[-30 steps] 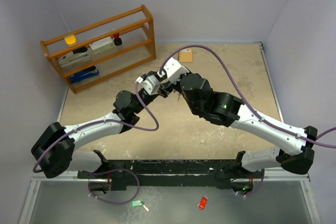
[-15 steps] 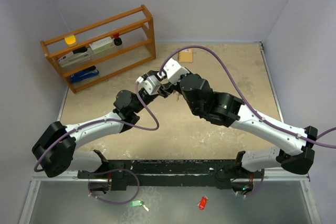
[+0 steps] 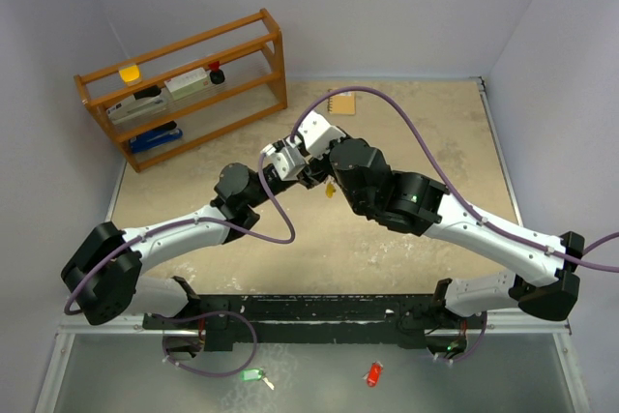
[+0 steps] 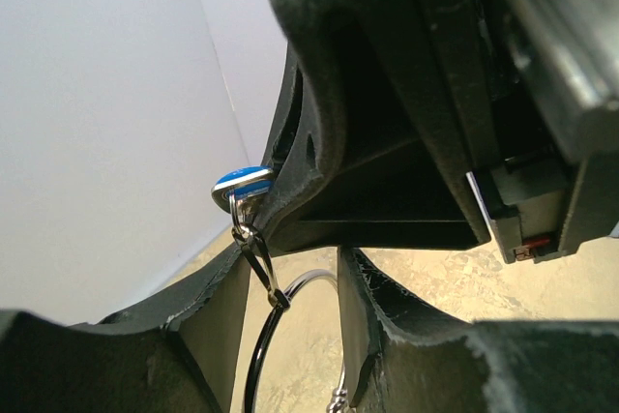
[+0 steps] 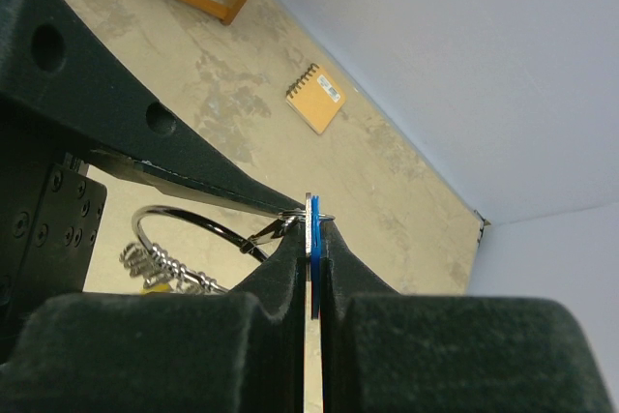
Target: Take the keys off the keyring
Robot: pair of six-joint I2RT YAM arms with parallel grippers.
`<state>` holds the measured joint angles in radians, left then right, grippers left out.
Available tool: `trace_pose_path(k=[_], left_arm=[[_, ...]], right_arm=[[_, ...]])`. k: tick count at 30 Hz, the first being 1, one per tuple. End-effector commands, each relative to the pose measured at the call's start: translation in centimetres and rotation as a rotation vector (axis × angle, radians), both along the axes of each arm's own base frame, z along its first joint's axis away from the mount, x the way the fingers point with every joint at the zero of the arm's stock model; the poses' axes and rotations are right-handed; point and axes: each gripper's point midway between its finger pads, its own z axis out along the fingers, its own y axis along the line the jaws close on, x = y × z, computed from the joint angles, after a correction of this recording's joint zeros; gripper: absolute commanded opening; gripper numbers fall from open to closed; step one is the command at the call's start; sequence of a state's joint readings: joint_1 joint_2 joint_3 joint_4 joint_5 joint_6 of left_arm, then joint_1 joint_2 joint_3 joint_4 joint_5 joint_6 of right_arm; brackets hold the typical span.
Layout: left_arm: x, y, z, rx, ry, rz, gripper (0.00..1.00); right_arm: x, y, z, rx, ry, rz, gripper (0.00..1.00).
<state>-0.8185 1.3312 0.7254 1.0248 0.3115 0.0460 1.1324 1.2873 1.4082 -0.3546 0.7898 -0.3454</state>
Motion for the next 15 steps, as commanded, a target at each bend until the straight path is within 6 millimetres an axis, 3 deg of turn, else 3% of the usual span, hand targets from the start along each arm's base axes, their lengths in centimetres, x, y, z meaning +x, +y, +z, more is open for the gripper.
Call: trace_pose_path(k=[1,5,15], left_arm=[[-0.7,0.3,2.4,-0.046,-0.061,-0.006,0.35],[-0.3,0.5,1.9,-0.039,-0.045,0.020,0.34],[0.4,1.9,2.7,-0.038,-0.066,0.105,0.38]], right_arm=[[-0.3,0.7,3.4,0.105,-0.051,0.024,0.00],[-0.4,0.6,3.6,0.105,-0.058,0.024,0.00],[-0.5,0.6,3.5,0.086,-0.062,0.022,0.00]])
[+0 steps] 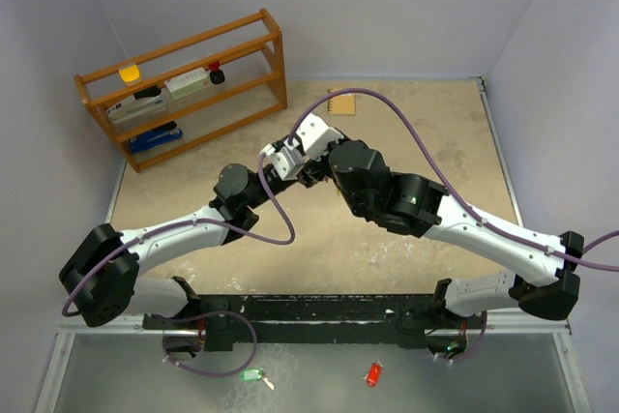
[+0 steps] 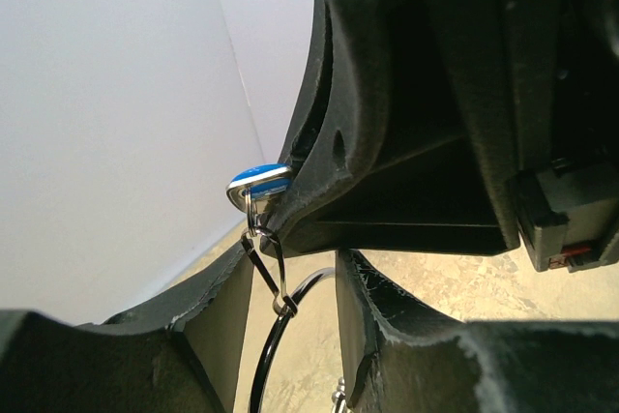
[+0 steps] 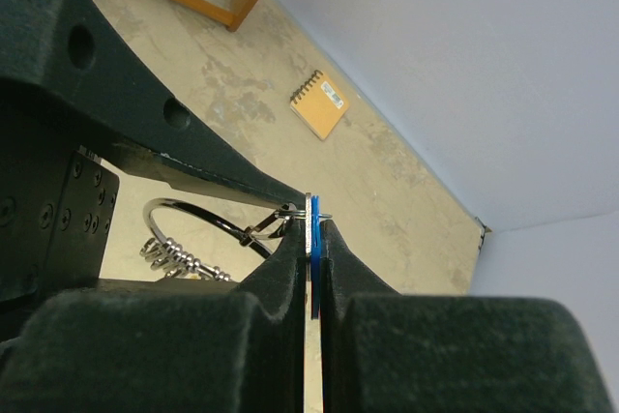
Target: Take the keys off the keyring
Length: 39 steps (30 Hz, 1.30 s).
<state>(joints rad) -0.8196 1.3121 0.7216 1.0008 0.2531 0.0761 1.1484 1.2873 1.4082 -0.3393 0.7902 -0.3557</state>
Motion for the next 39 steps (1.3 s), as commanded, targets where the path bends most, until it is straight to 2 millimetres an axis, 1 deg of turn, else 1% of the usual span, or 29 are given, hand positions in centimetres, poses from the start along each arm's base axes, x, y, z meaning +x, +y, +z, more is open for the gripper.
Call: trace_pose_path(k=[1,8,13,17,24,32,39], left_arm=[[-0.4,1.3,2.6,-0.035,-0.066,0.043,0.38],[-0.5,1.4,2.1,-0.006,-0.055,0.048,0.37],[-0.2,1.7,1.9,-0.001,-0.049,0.069,0.36],[-0.1,1.6,1.5,0.005,-0.042,0.070,0.36],[0.1,1.7,1.6,-0.019,-0.037,0.083,0.36],[0.4,1.9,0.9,-0.032,-0.018,0.097,0.35],[0.6,2.4,1.4,-0.069,-0.022,0.119,0.33]], right_arm=[[-0.2,0.0,3.3,0.082,-0.052,0.004,0.00],[-0.2,-0.3,3.6,0.089,-0.066,-0.010,0.00],[-0.2,-0.4,3.7,0.093,-0.070,-0.014,0.00],[-0.2,-0.3,3.8,0.095,-0.071,-0.013,0.00],[-0.2,-0.3,3.6,0.092,-0.070,-0.012,0.00],[-0.3,-0.3,3.7,0.096,-0.073,-0.011,0.00],[-0.3,-0.2,3.5,0.094,-0.071,-0.011,0.00]])
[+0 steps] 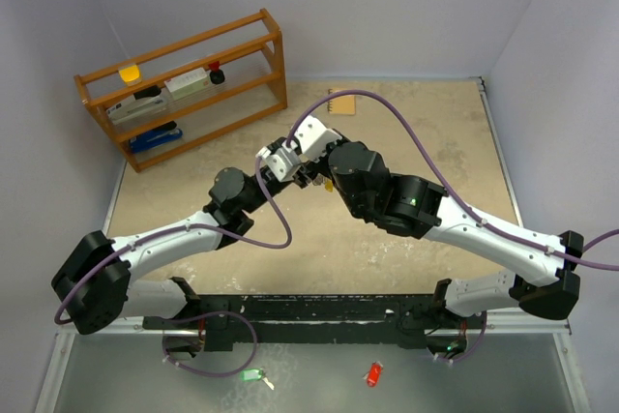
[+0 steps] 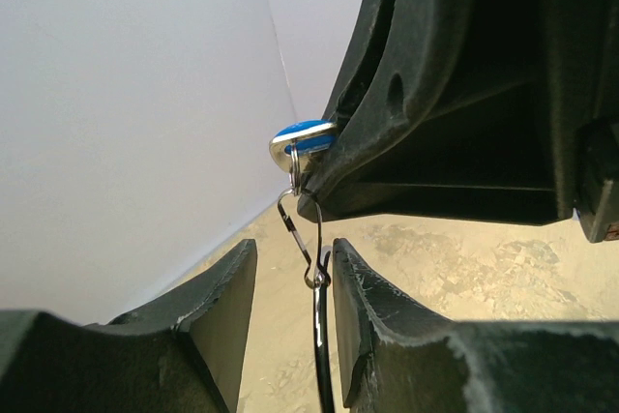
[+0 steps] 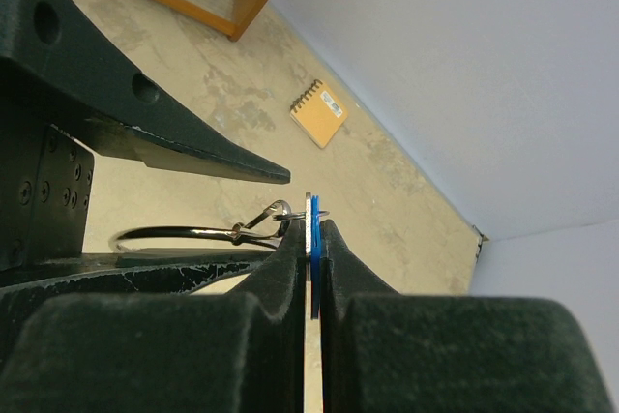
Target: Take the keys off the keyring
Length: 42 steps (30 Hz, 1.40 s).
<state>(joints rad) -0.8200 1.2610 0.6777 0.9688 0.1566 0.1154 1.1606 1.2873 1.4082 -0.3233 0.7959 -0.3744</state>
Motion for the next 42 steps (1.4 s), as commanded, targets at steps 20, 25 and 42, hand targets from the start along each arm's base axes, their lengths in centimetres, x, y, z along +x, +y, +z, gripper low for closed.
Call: trace_pose_path(k=[20,25,42], left_arm=[[-0.2,0.8,2.5,-0.133,-0.035,0.012,0.24],[-0.5,1.4,3.2,-0.176,-0.049,0.020,0.21],[-1.2,2.8,4.0,-0.186,-0.065,0.043,0.00]], right_arm=[[-0.1,-0.5,3.0,0.101,-0.054,-0.022,0.00],[-0.1,-0.3,2.7,0.097,-0.051,-0.022,0.00],[0.1,-0.7,3.2,0.107,-0.057,-0.057,0.00]])
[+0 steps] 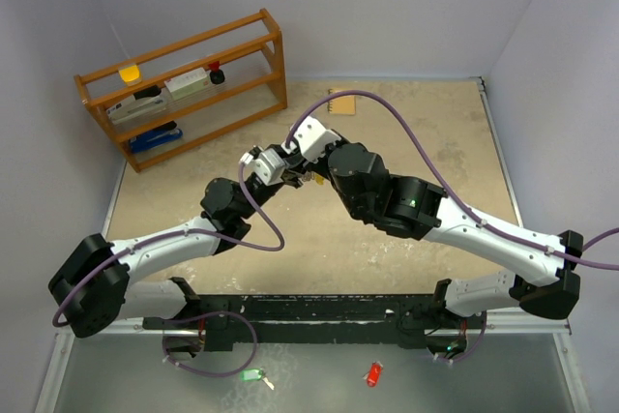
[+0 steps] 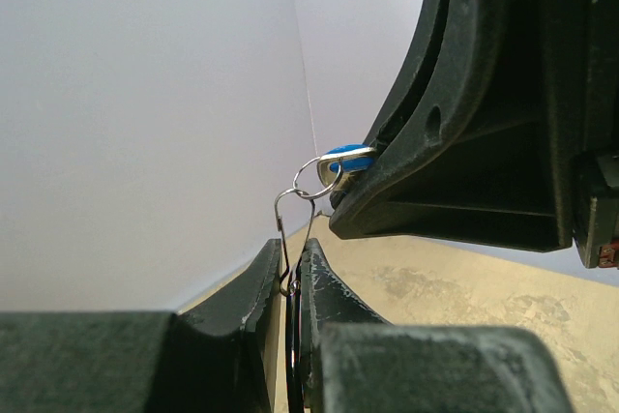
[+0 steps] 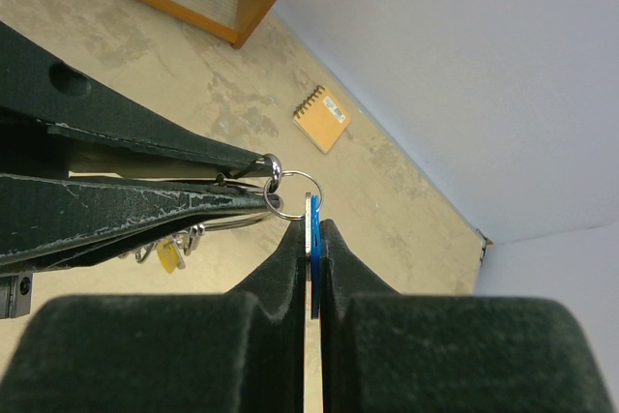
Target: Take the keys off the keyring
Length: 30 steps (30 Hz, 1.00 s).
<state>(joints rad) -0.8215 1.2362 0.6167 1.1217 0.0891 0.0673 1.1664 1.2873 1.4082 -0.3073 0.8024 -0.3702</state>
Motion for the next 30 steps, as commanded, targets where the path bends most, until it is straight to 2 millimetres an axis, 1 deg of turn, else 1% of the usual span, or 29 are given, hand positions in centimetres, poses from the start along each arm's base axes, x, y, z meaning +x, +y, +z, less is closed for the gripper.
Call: trace_pose_path(k=[1,6,12,15,18,21,22,26,30], left_arm=[[-0.8,0.8,2.1,-0.045,-0.041,-0.002,0.00],[-1.2,0.4,1.6,0.002,-0.037,-0.024,0.00],[-1.7,0.0,0.7,0.064,-0.034,-0.049,0.00],[-2.0,0.0,0.3,0.088,-0.040,-0.056,0.00],[-2.2,0.1,-0.1,0.121,-0.056,-0.056,0.00],[-3.0,0.3,0.0,0.158,-0.087,-0.071,0.00],[-3.3,0.3,-0.3,0.183,-0.088,-0.081,0.00],[-4.2,0.4,-0.8,0.258,-0.100,-0.108,0.00],[-5.2,0.4,-1.2,0.325,-0.110,-0.149,0.00]], right_arm=[[0.2,-0.9,3.0,0.089,-0.051,-0.058,0.00],[0.5,-0.7,4.0,0.065,-0.066,-0.065,0.00],[1.0,-0.8,6.4,0.043,-0.107,-0.088,0.00],[1.1,-0.8,7.0,0.022,-0.111,-0.096,0.00],[1.0,-0.7,7.0,0.010,-0.103,-0.079,0.00],[0.5,-0.7,6.7,-0.002,-0.072,-0.048,0.00],[0.4,-0.7,6.8,-0.001,-0.063,-0.037,0.00],[-0.4,-0.7,7.1,0.011,-0.030,0.021,0.00],[-1.6,-0.2,6.8,0.008,0.024,0.115,0.00]])
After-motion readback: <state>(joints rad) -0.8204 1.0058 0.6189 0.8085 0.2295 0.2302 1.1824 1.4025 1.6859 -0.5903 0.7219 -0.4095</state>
